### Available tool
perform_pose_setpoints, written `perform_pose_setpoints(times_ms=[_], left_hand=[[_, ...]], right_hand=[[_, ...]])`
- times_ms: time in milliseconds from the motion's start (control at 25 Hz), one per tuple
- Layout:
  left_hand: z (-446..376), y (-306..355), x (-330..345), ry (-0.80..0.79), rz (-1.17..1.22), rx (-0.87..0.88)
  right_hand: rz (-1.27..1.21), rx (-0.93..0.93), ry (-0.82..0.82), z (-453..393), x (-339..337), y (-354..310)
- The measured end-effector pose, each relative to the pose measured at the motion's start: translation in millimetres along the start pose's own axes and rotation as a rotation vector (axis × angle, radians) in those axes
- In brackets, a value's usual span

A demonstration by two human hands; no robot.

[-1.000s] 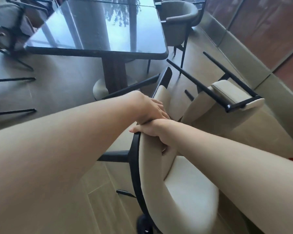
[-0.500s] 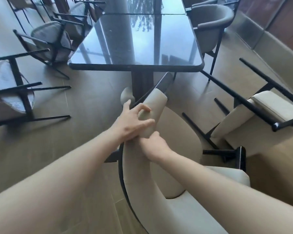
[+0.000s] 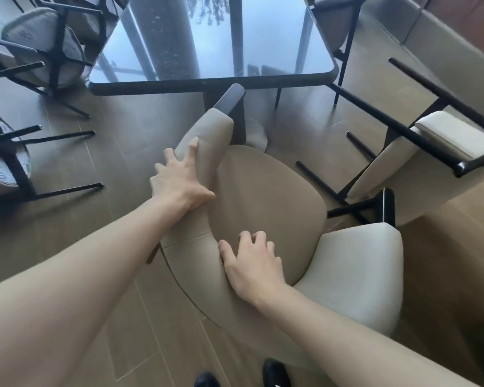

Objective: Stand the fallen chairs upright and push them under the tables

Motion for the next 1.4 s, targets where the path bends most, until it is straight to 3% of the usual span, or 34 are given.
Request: perform_pose_setpoints(times_ms=[120,320,520,1200,1320,1400], left_hand=[[-2.3,-27.3,4.1,0.003,-0.024,-0.005],[-0.6,-92.0,9.9,0.045,0.126,-0.107],[-31.4,-144.7,14.2,0.073,0.265,-0.123],[-90.1,-282.2,61.3,0.023,0.383,-0.240],[-80.2,-273.9,63.9,-0.017,0.243,-0.173],[-65.1,-245.1,61.5,0.037,0.046,0.016]], right_hand=[[-0.114,0.041,-0.049,11.2,32.1,17.1],[0.242,-0.217,0.319,44.7,56.8,11.5],[0.274,-0.254,0.406,19.8,70.8,-21.9],[0.444,-0.312,0.364,-34.3,130.1,-101.2],[0.454,-0.309,0.357,-31.0,132.1,-102.2],[0.470,-0.304,0.362,-31.2,132.3,-103.5]])
Point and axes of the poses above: each hand's wrist, its own z-axis away from the middle knuckle, its own x-axis out of the palm, y = z × x, the point moved 7 cm from there along -z, towards the middle knuckle, and after that the axes turned 9 degrees about -y, right-handed, at the moved point
